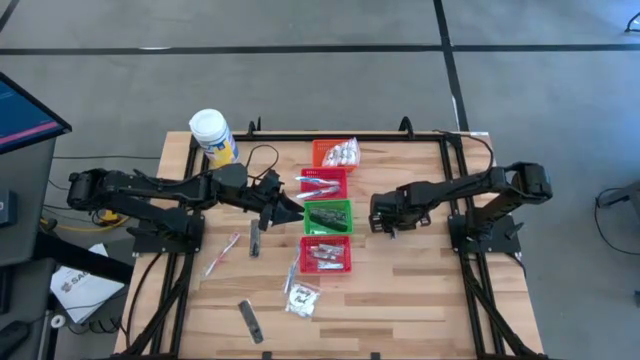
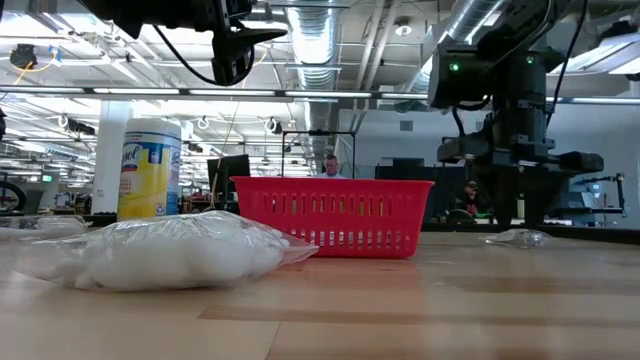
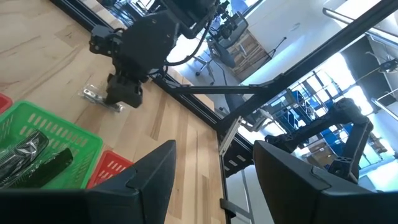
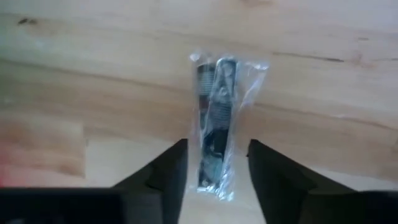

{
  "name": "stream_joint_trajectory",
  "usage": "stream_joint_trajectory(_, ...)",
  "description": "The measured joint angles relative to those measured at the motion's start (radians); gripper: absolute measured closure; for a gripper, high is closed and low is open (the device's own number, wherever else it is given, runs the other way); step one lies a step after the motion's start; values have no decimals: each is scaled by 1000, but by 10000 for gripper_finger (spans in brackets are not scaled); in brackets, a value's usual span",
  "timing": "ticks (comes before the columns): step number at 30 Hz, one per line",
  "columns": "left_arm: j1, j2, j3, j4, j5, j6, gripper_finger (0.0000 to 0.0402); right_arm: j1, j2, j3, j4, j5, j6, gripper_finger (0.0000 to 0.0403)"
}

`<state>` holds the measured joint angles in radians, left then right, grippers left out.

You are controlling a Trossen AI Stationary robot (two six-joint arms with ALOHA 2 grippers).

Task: Pick & Place Travel size toiletries
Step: Put the silver nail clipper into the bottom red basket

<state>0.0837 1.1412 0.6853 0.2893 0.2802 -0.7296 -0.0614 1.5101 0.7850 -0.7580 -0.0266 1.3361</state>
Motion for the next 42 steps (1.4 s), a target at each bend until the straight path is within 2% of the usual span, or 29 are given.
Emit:
stream_joint_trajectory(6,0,0,0,0,0,0,192,62,0,56,0,-2,0,177)
stream_joint_trajectory(10,0,0,0,0,0,5,192,90,0,69,-1,-2,28,154)
stream_joint_trajectory(16,0,0,0,0,-3,16,192,100,0,39,-50,1,86,154)
stream_joint_trajectory(27,0,0,0,1,-11,19,192,71,0,-28,27,6,44,154)
stream_joint_trajectory(34,0,0,0,5,-11,19,192,58,0,-29,37,56,32,154)
stream_joint_trajectory(42,0,0,0,5,-11,19,192,68,93,-23,36,38,-36,154)
